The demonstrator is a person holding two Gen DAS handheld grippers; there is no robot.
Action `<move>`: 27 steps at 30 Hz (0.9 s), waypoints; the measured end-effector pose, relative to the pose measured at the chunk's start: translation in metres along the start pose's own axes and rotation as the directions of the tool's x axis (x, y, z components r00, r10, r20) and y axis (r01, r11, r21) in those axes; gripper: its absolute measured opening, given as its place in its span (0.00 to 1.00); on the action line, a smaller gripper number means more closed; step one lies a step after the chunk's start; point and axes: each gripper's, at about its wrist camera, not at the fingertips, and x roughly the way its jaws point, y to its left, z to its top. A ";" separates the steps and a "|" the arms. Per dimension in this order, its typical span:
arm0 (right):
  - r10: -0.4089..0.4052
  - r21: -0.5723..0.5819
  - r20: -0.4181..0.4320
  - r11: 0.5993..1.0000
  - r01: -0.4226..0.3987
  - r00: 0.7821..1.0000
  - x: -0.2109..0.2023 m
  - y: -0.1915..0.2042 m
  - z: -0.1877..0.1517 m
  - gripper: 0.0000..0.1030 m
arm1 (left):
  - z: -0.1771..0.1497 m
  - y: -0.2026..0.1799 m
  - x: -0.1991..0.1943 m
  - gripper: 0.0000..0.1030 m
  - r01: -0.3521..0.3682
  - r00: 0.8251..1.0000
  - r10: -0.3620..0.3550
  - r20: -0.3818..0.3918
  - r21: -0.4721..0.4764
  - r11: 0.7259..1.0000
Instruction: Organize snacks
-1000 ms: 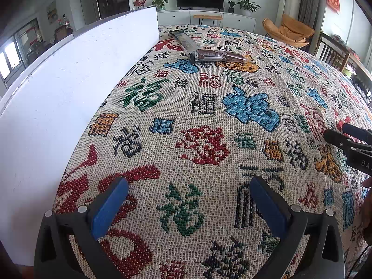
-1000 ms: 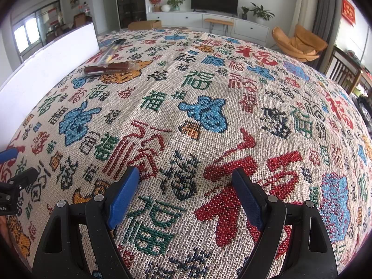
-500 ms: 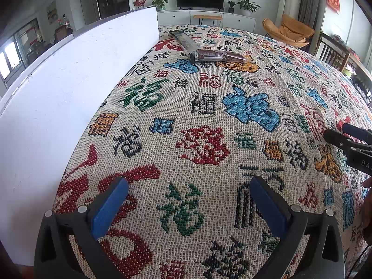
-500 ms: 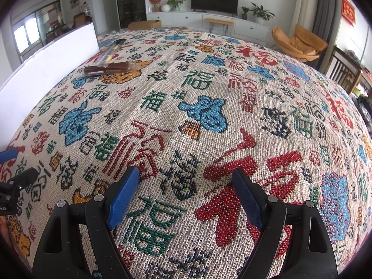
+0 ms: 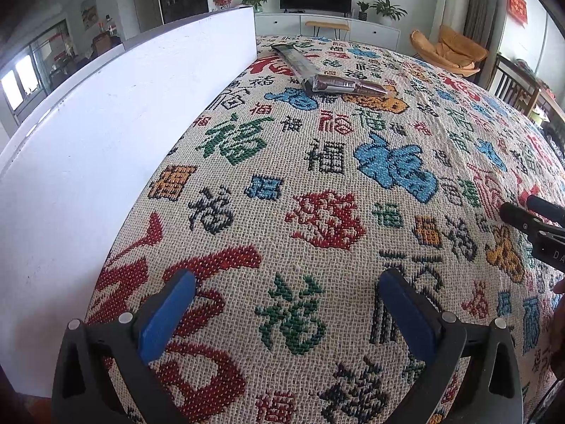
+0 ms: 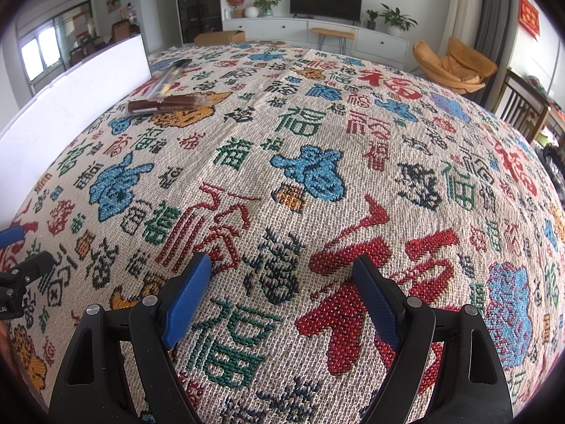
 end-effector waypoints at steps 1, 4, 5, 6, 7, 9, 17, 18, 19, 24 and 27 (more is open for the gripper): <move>0.004 0.004 -0.001 1.000 -0.004 1.000 0.001 -0.001 0.000 0.83 | 0.000 -0.001 0.000 1.00 0.000 1.000 0.000 0.001 0.000 1.000; 0.016 0.017 -0.024 1.000 -0.016 1.000 0.005 -0.002 0.007 0.84 | 0.000 -0.002 0.000 1.00 -0.001 1.000 0.001 0.006 0.000 1.000; 0.022 0.024 -0.043 1.000 -0.021 0.999 0.008 -0.001 0.014 0.84 | 0.000 -0.002 0.001 1.00 0.000 1.000 0.000 0.007 0.000 1.000; 0.044 0.033 -0.063 0.999 -0.042 0.997 0.011 0.001 0.023 0.83 | 0.000 -0.001 0.001 1.00 0.000 1.000 0.000 0.008 -0.001 1.000; 0.088 0.052 -0.075 0.995 -0.084 0.993 0.013 0.003 0.033 0.83 | 0.001 -0.001 0.001 1.00 0.000 1.000 0.000 0.009 -0.002 1.000; 0.209 0.116 -0.069 0.973 -0.200 0.976 0.016 0.010 0.058 0.83 | 0.001 0.000 0.002 1.00 0.001 1.000 -0.001 0.011 -0.003 1.000; 0.514 0.419 -0.179 0.811 -0.408 0.839 0.088 0.068 0.154 0.80 | 0.002 0.000 0.003 1.00 0.001 1.000 -0.001 0.012 -0.003 1.000; 0.498 0.429 -0.199 0.819 -0.382 0.844 0.098 0.077 0.161 0.80 | 0.002 0.000 0.003 1.00 0.001 1.000 -0.001 0.012 -0.003 1.000; 0.469 0.434 -0.210 0.831 -0.348 0.858 0.106 0.083 0.167 0.80 | 0.002 0.000 0.003 1.00 0.001 1.000 -0.001 0.012 -0.003 1.000; 0.325 0.397 -0.200 0.889 -0.227 0.924 0.124 0.109 0.182 0.74 | 0.002 0.000 0.003 1.00 0.001 1.000 -0.001 0.013 -0.004 1.000; 0.263 0.323 -0.208 0.928 -0.188 0.942 0.129 0.124 0.184 0.74 | 0.002 0.000 0.003 1.00 0.001 1.000 -0.001 0.013 -0.004 1.000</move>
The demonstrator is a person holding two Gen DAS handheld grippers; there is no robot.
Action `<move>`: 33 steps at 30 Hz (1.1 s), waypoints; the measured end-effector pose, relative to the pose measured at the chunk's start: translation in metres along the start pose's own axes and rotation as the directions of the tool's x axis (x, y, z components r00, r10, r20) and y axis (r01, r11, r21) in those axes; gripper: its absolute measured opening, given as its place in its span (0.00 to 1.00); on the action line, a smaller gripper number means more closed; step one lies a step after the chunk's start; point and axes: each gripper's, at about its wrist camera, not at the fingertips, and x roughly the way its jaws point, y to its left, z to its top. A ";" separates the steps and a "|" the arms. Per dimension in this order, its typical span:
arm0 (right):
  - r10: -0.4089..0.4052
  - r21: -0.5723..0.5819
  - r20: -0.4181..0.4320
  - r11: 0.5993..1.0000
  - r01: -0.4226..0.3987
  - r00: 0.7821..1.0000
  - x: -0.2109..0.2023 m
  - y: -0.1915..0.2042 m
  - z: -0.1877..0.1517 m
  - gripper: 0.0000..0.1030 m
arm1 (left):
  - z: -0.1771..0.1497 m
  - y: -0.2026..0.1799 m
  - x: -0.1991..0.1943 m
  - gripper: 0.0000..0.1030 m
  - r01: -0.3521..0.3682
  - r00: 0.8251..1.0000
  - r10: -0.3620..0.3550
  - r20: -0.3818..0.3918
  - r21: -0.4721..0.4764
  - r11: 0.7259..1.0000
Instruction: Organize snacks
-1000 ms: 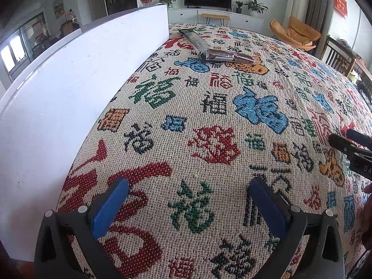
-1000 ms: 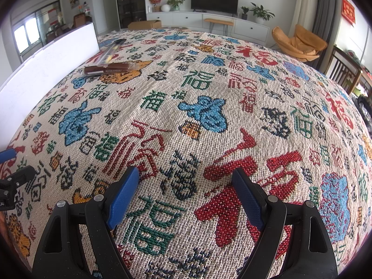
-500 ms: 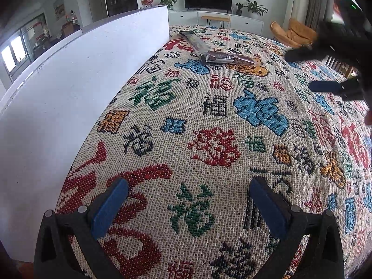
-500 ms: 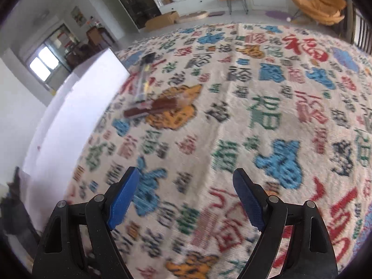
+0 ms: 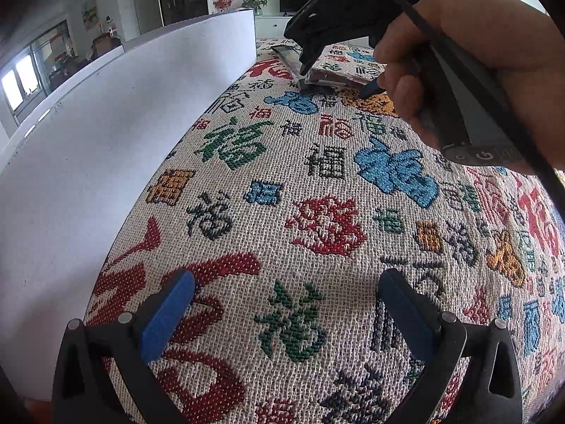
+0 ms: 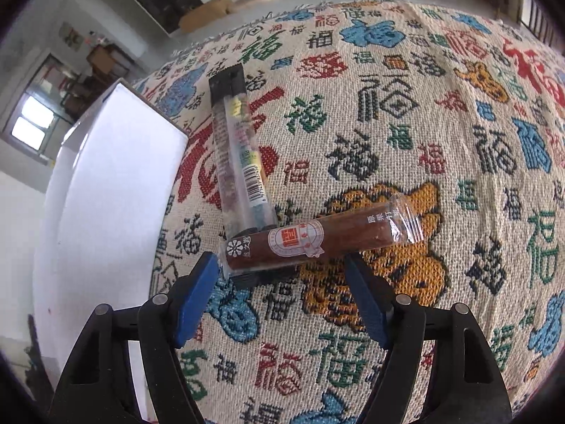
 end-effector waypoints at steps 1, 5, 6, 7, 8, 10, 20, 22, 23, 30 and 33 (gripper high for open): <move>-0.025 -0.030 0.004 0.999 0.025 1.000 0.002 0.004 0.002 0.74 | 0.000 0.000 0.000 1.00 0.000 1.000 0.000 -0.001 0.000 1.000; 0.050 0.071 0.045 0.996 -0.053 0.998 -0.012 -0.013 -0.001 0.74 | 0.000 0.000 0.000 1.00 0.000 1.000 0.000 0.000 0.000 1.000; 0.057 0.079 0.052 0.995 -0.061 0.997 -0.017 -0.017 -0.003 0.74 | 0.000 0.000 0.000 1.00 0.000 1.000 0.000 0.000 0.000 1.000; 0.058 0.067 0.052 0.996 -0.061 0.997 -0.020 -0.017 -0.002 0.74 | 0.000 0.000 0.000 1.00 0.000 1.000 0.000 0.000 0.000 1.000; 0.073 0.061 0.052 0.995 -0.076 0.996 -0.024 -0.019 -0.002 0.74 | 0.000 0.000 0.000 1.00 -0.001 1.000 0.001 0.000 0.000 1.000; 0.124 0.112 0.034 0.986 -0.127 0.992 -0.026 -0.028 -0.003 0.74 | 0.000 0.000 0.000 1.00 -0.001 1.000 0.001 0.000 -0.002 1.000; -0.057 0.074 -0.015 0.996 0.058 0.998 0.002 -0.004 0.021 0.74 | 0.003 0.000 0.003 1.00 0.002 1.000 -0.002 0.000 0.001 1.000; -0.152 -0.035 -0.005 0.988 0.152 0.988 0.004 0.007 0.020 0.57 | 0.003 0.000 0.002 1.00 0.002 1.000 -0.002 0.000 0.001 1.000; -0.167 -0.060 0.024 0.984 0.168 0.986 0.002 0.008 0.018 0.48 | 0.002 0.000 0.002 1.00 0.002 1.000 -0.002 0.000 0.001 1.000; -0.178 -0.173 0.003 0.969 0.176 0.984 -0.017 -0.028 0.001 0.19 | 0.002 -0.001 0.001 1.00 0.001 1.000 -0.001 0.000 0.001 1.000; -0.189 -0.237 -0.024 0.955 0.178 0.982 -0.036 -0.053 -0.016 0.18 | 0.002 -0.001 0.001 1.00 0.001 1.000 -0.001 0.000 0.001 1.000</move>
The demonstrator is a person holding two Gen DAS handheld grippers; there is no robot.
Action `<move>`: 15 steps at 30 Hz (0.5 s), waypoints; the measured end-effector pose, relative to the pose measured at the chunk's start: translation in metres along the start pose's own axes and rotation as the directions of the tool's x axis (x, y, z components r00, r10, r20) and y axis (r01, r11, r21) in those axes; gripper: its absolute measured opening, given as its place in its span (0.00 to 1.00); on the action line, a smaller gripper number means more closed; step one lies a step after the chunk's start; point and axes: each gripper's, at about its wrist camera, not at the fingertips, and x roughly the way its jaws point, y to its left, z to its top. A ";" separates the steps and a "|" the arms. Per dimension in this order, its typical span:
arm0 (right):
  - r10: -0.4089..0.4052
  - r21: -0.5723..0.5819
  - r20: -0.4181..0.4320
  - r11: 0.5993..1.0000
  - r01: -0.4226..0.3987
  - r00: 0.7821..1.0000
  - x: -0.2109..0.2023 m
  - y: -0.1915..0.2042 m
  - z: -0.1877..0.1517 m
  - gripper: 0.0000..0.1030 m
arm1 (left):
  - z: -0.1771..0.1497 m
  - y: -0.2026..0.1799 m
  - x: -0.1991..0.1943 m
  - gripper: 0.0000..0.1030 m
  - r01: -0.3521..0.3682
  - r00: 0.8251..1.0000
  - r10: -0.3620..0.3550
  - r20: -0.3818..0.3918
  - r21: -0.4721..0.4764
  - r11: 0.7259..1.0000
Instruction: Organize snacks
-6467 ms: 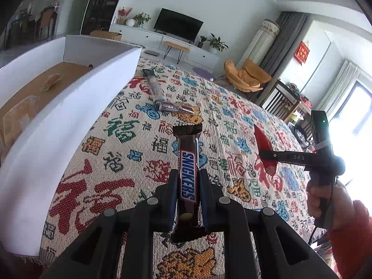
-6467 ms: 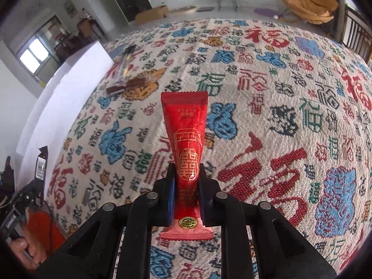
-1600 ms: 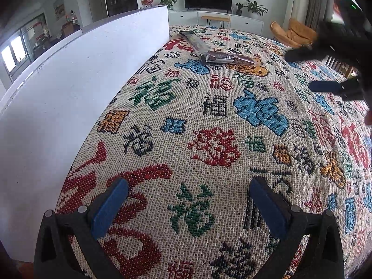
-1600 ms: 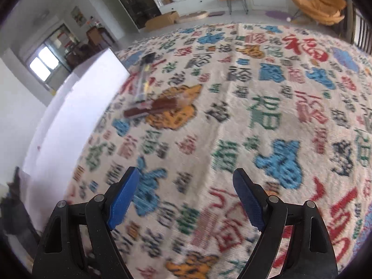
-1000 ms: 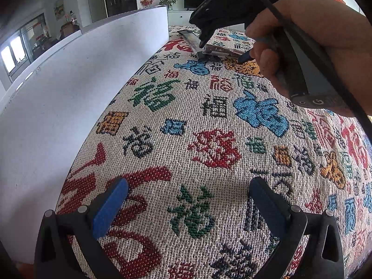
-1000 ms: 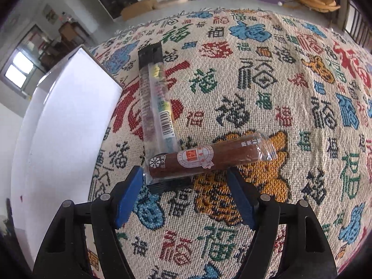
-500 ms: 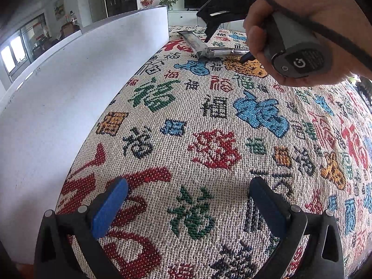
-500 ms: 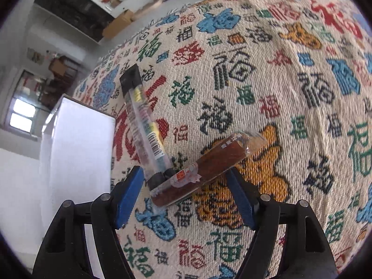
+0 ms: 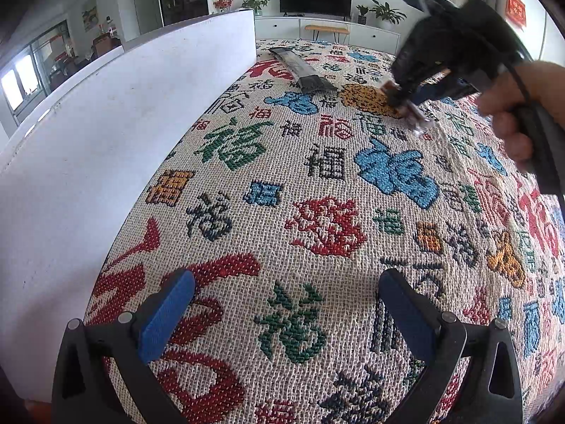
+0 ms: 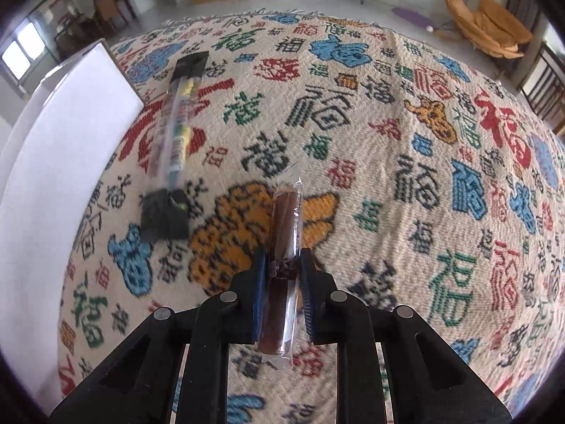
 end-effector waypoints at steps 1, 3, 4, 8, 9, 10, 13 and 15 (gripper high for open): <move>-0.012 -0.024 -0.012 1.000 0.012 1.000 -0.005 -0.008 -0.009 0.18 | -0.001 0.000 -0.001 1.00 0.000 1.000 0.000 0.000 0.000 1.000; -0.045 -0.065 -0.028 0.997 0.043 0.999 -0.012 -0.024 -0.023 0.19 | 0.000 0.000 0.000 1.00 0.000 1.000 0.000 0.000 0.000 1.000; -0.057 -0.079 -0.031 0.995 0.055 0.998 -0.016 -0.034 -0.031 0.21 | -0.001 0.000 -0.001 1.00 0.000 1.000 0.000 0.000 0.000 1.000; -0.102 -0.071 -0.024 0.992 0.100 0.995 -0.033 -0.077 -0.060 0.20 | -0.001 0.000 -0.001 1.00 0.000 1.000 0.000 0.000 0.000 1.000; -0.095 -0.076 -0.006 0.993 0.094 0.996 -0.038 -0.084 -0.070 0.21 | 0.000 0.000 0.000 1.00 0.000 1.000 0.000 0.000 0.000 1.000; -0.076 -0.084 0.017 0.993 0.078 0.997 -0.039 -0.087 -0.074 0.27 | -0.001 0.000 0.000 1.00 0.000 1.000 0.000 0.000 0.000 1.000; -0.035 -0.088 0.112 0.995 0.045 0.993 -0.048 -0.097 -0.101 0.73 | -0.001 0.000 0.000 1.00 0.001 1.000 -0.001 0.000 0.001 1.000; -0.042 -0.103 0.190 0.993 0.062 0.981 -0.048 -0.096 -0.114 0.71 | -0.003 0.000 -0.003 1.00 0.001 1.000 -0.001 0.000 0.002 1.000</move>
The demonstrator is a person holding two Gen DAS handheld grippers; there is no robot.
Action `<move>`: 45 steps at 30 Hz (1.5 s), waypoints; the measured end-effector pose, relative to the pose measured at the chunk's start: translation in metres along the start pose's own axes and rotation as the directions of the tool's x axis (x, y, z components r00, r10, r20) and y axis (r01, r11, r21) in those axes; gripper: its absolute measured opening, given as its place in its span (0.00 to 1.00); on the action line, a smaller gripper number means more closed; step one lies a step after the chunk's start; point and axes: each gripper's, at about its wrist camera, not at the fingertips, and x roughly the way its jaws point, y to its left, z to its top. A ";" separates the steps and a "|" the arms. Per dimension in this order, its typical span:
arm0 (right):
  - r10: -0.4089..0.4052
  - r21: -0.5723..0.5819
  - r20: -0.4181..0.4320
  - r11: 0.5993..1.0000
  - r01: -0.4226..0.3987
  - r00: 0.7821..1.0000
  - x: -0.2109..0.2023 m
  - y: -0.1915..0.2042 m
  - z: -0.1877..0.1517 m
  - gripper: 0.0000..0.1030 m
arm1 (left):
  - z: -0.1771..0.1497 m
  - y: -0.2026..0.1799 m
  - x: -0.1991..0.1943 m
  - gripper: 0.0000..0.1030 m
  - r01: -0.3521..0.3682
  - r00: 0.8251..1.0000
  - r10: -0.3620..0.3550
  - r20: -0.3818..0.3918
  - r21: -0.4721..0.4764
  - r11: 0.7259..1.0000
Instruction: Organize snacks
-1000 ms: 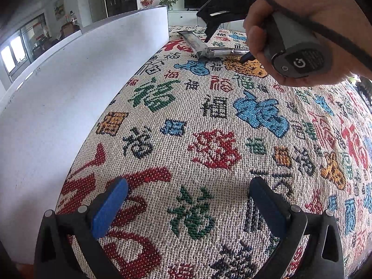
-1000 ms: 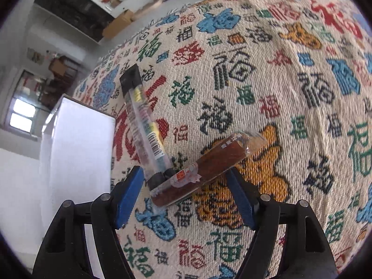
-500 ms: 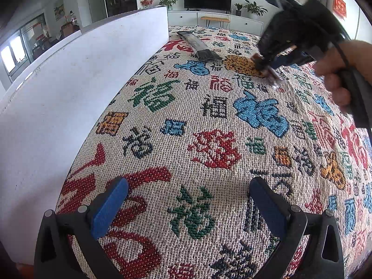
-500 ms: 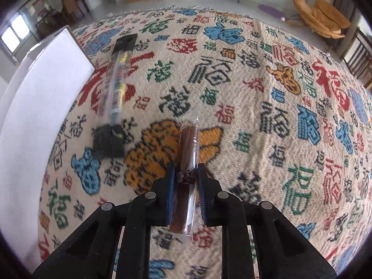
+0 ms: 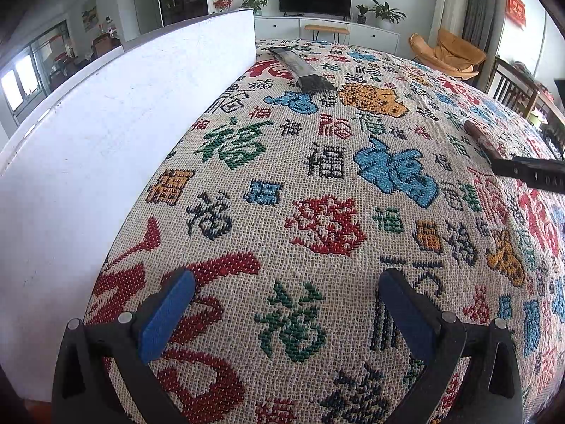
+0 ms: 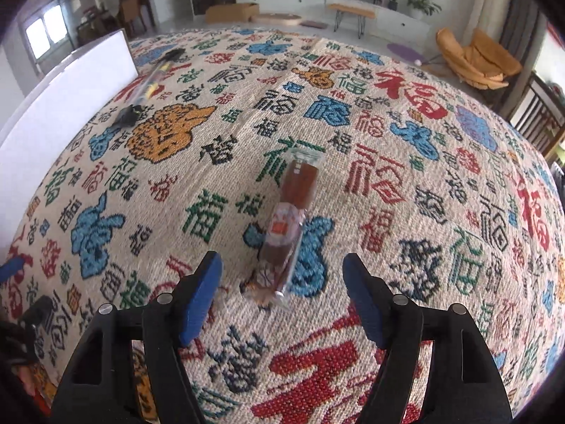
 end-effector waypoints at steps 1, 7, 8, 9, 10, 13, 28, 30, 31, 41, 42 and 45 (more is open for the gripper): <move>-0.006 -0.018 0.022 1.000 0.006 1.000 -0.001 0.001 -0.009 0.71 | 0.001 0.000 0.000 1.00 0.001 1.000 -0.001 -0.001 -0.001 1.000; 0.018 -0.033 0.111 0.999 -0.015 0.994 -0.007 -0.009 -0.039 0.78 | 0.034 -0.004 0.012 1.00 0.102 0.990 -0.102 -0.095 -0.008 0.995; 0.029 -0.024 0.101 0.999 -0.027 0.994 -0.006 -0.010 -0.038 0.79 | 0.048 -0.005 0.018 1.00 0.114 0.987 -0.115 -0.109 -0.017 0.993; 0.036 -0.017 0.099 0.999 -0.034 0.994 -0.003 -0.010 -0.034 0.82 | 0.065 -0.006 0.024 1.00 0.115 0.987 -0.117 -0.112 -0.024 0.993; 0.035 -0.016 0.098 0.999 -0.033 0.995 -0.002 -0.010 -0.034 0.83 | 0.081 -0.007 0.029 1.00 0.105 0.989 -0.107 -0.103 -0.026 0.994; 0.013 -0.025 0.101 1.000 -0.011 0.995 -0.005 -0.007 -0.038 0.84 | 0.137 -0.015 0.056 1.00 0.046 0.995 -0.046 -0.088 0.000 0.999; 0.009 -0.019 0.098 1.000 -0.007 0.995 -0.003 -0.008 -0.038 0.85 | 0.216 -0.030 0.139 0.24 0.058 0.998 -0.059 -0.021 -0.044 0.997; 0.009 -0.018 0.098 1.000 -0.007 0.995 -0.003 -0.009 -0.038 0.85 | 0.192 -0.025 0.118 0.23 0.135 0.989 -0.137 -0.049 -0.043 0.990; 0.009 -0.018 0.098 1.000 -0.008 0.995 -0.003 -0.009 -0.038 0.85 | 0.174 -0.025 0.102 0.23 0.159 0.985 -0.161 -0.057 -0.035 0.987; -0.001 -0.024 0.101 1.000 0.003 0.995 -0.004 -0.007 -0.038 0.85 | 0.028 -0.044 -0.004 1.00 0.184 0.981 -0.177 -0.079 0.082 0.980; -0.001 -0.024 0.101 1.000 0.003 0.995 -0.004 -0.007 -0.038 0.85 | 0.027 -0.048 -0.007 1.00 0.163 0.986 -0.159 -0.048 0.102 0.981; -0.001 -0.024 0.101 1.000 0.004 0.995 -0.004 -0.007 -0.038 0.85 | 0.031 -0.057 0.006 1.00 0.140 0.989 -0.132 -0.071 0.128 0.982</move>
